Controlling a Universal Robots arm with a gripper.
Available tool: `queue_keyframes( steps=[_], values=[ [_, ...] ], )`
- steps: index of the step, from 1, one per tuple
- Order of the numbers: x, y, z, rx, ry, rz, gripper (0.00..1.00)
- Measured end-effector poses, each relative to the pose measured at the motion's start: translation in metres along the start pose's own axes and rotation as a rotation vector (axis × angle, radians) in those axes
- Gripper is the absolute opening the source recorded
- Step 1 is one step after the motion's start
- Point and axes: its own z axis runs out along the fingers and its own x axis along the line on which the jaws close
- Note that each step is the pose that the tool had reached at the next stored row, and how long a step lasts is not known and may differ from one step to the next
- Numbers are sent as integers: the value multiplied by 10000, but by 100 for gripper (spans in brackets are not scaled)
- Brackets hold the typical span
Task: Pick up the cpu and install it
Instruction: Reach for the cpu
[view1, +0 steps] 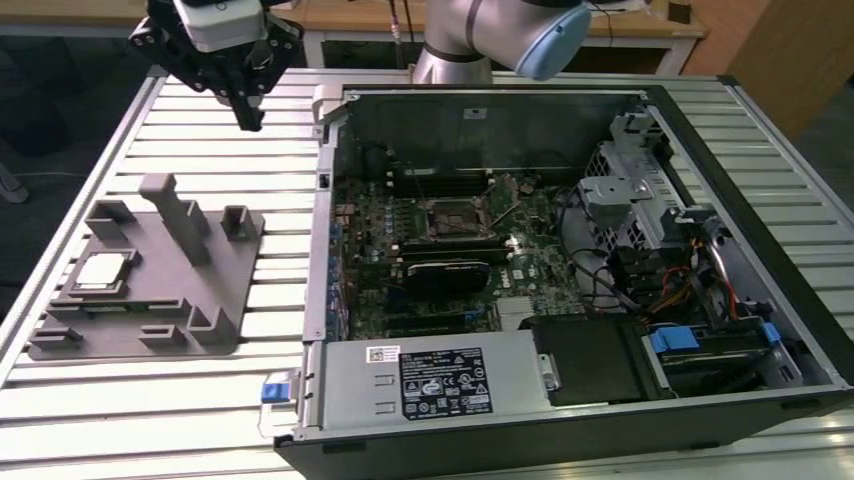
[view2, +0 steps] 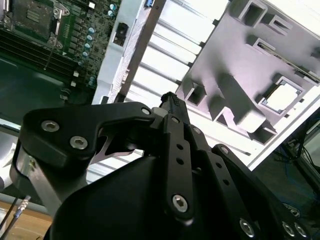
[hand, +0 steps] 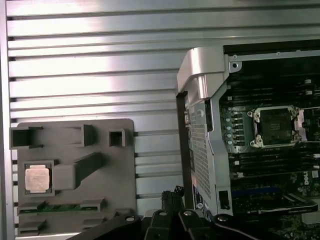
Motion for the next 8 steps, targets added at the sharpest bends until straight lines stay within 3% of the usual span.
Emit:
queue_keyframes(
  steps=[8],
  values=[
    [175, -13, -5, 0, 0, 0, 11]
  ],
)
